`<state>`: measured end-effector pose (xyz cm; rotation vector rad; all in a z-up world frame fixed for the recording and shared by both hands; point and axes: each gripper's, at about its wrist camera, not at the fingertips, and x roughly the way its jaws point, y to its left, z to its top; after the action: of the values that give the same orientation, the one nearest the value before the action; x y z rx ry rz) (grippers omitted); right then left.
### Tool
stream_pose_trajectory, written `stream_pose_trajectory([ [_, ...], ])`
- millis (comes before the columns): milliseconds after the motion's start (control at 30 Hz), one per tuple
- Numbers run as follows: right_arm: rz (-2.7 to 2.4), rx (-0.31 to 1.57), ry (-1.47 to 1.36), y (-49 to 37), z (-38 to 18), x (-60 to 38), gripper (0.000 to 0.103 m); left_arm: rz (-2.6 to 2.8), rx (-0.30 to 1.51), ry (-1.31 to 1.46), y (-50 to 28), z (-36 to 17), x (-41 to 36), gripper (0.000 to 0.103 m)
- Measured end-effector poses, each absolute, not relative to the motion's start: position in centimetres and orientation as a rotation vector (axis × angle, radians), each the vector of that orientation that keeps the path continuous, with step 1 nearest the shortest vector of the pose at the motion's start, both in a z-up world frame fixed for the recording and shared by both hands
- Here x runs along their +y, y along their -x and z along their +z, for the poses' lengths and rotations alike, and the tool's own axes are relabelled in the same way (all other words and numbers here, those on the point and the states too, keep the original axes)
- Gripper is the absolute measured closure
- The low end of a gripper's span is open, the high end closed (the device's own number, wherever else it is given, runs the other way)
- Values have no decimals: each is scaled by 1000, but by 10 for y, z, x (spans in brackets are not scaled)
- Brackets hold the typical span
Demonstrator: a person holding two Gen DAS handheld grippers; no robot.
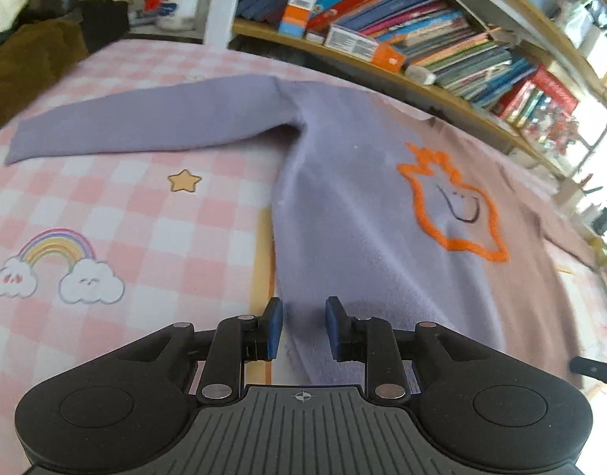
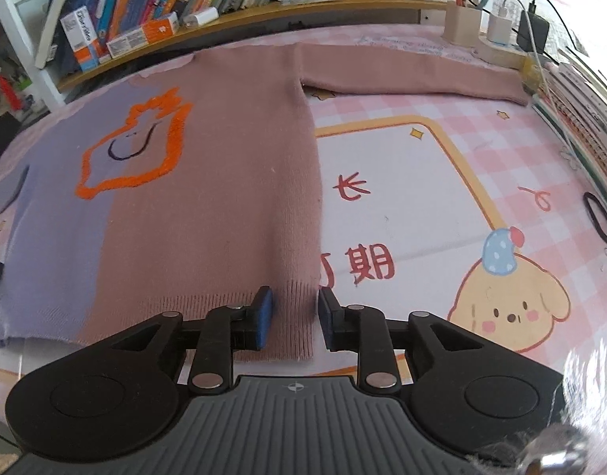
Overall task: Fold clothes
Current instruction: 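Pull the hem with both tools to straighten the sweater flat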
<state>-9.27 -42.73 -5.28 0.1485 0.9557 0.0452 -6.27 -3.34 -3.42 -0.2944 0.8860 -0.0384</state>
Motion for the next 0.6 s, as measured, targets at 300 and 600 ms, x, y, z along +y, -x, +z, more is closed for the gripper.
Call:
stream_pose_trajectory([
  [300, 131, 928, -107, 85, -54, -422, 94, 55, 870, 172, 55, -32, -47, 100],
  [600, 150, 913, -101, 82, -56, -426, 94, 95, 865, -164, 54, -35, -86, 100],
])
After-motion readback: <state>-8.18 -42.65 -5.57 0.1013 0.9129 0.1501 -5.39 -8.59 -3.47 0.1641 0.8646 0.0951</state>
